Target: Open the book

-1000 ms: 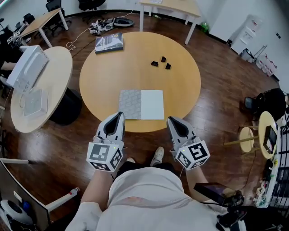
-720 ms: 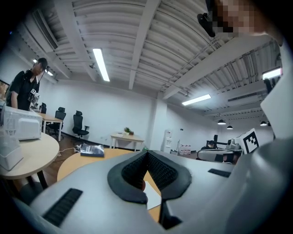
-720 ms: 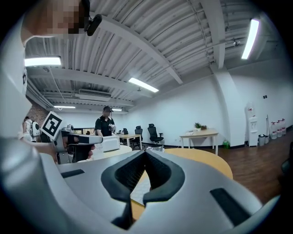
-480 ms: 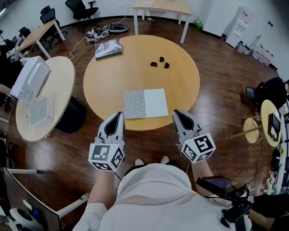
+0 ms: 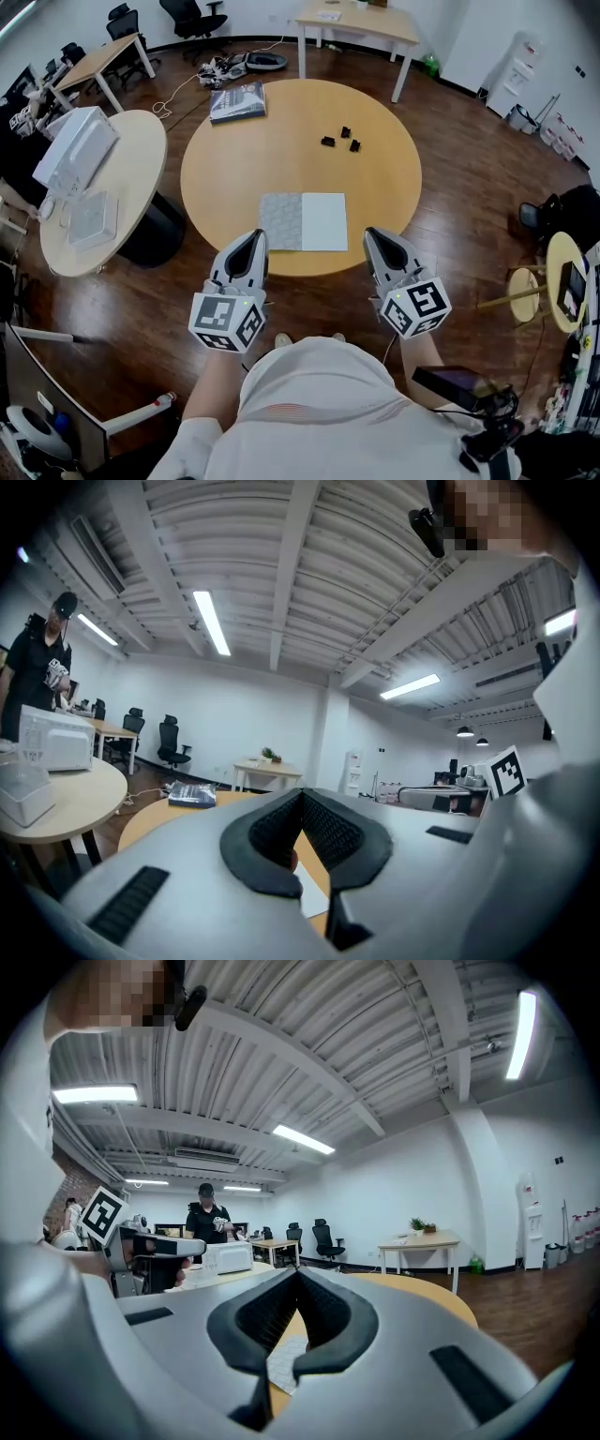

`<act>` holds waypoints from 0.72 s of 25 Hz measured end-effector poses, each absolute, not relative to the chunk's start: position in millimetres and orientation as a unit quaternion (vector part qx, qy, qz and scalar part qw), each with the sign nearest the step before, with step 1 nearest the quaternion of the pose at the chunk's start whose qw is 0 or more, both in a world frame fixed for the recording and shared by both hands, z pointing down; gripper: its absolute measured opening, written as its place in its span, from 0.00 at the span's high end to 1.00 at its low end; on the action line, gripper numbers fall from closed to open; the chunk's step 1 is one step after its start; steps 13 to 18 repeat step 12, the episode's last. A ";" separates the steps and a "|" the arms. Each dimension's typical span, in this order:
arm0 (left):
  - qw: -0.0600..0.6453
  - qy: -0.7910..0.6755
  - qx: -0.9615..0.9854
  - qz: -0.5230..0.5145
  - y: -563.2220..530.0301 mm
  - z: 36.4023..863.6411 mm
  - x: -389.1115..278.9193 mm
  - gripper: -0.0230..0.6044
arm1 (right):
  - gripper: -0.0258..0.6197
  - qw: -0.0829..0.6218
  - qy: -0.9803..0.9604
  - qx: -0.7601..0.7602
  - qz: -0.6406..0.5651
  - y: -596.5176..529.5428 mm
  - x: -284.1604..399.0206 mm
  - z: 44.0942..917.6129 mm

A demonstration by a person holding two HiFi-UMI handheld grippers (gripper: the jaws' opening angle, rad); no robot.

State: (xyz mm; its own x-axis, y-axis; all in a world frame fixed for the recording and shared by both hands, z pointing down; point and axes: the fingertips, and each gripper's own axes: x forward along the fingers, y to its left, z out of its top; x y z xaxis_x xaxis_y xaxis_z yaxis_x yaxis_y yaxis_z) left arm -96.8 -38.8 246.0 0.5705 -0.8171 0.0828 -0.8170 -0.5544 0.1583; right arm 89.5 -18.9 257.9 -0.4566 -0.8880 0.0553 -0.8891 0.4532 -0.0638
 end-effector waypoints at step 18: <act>0.088 -0.462 0.882 -0.003 -49.6 248.3 -83.0 0.95 | 0.96 0.010 -0.852 0.523 0.037 -23.5 104.9 258.8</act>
